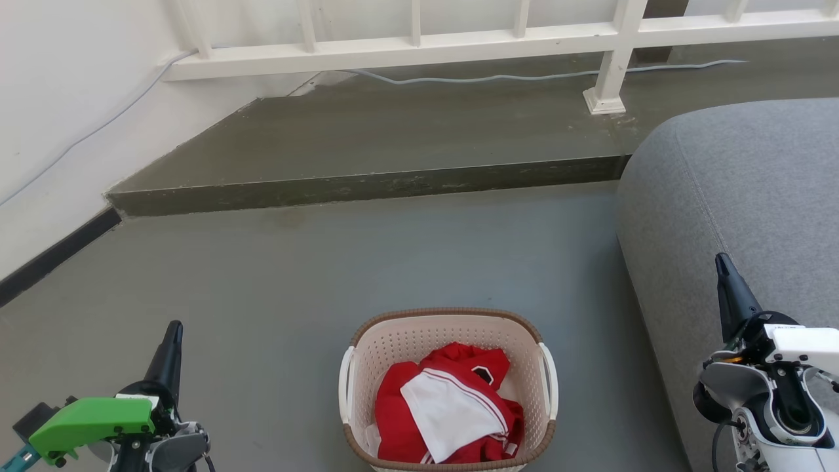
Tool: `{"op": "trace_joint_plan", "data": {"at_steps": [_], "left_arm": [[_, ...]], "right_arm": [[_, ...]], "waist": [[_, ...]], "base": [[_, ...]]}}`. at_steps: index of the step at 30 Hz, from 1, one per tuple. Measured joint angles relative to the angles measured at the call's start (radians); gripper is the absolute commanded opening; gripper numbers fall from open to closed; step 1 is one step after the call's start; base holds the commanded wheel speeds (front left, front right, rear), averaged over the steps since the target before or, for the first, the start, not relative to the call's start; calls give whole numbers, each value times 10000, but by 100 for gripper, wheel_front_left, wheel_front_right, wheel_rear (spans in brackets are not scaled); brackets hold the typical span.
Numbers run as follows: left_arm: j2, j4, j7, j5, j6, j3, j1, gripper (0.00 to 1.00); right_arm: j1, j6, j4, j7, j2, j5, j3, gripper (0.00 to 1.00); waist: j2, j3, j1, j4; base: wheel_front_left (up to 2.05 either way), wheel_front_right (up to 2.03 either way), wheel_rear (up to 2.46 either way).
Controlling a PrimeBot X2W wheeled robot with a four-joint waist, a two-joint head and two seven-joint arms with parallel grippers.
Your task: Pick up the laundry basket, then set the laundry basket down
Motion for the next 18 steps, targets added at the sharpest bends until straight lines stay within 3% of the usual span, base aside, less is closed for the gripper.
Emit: {"op": "trace_joint_plan", "data": {"at_steps": [18], "left_arm": [[0,0,2,0,0,13,-97,0]], "right_arm": [[0,2,42,17,2,0,-19,0]], "waist": [[0,0,0,0]], "base": [[0,0,0]]}}
